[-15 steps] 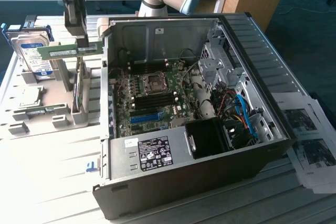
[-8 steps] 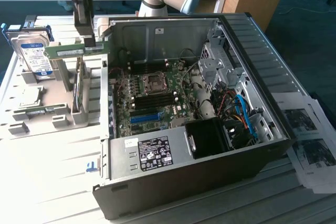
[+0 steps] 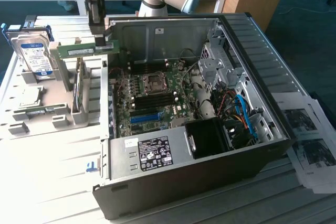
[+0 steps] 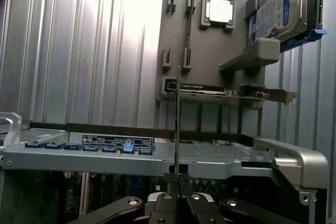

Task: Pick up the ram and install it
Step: 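Pick up the ram and move it above insertion slot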

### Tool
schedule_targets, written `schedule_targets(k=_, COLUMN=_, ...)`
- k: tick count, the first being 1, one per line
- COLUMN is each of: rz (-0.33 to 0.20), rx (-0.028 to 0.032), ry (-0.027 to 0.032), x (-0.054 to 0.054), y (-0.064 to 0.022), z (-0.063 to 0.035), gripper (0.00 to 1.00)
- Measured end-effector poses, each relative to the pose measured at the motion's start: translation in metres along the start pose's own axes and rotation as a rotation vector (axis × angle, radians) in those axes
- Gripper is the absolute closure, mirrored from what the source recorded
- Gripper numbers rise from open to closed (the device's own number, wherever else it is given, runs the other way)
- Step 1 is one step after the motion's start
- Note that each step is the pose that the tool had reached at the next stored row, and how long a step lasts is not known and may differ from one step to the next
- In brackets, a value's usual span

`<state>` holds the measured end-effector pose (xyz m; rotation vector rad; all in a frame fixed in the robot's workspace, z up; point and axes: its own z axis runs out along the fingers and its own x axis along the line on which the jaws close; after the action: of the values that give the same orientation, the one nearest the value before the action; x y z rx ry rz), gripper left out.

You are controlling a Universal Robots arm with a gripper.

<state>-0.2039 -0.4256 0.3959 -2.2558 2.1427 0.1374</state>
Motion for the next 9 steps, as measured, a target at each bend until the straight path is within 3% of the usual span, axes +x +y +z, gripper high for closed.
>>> schedule_targets(k=9, rz=0.000, rx=0.0000, ry=0.0000, x=0.001, y=-0.0234, z=-0.0010, gripper=0.88)
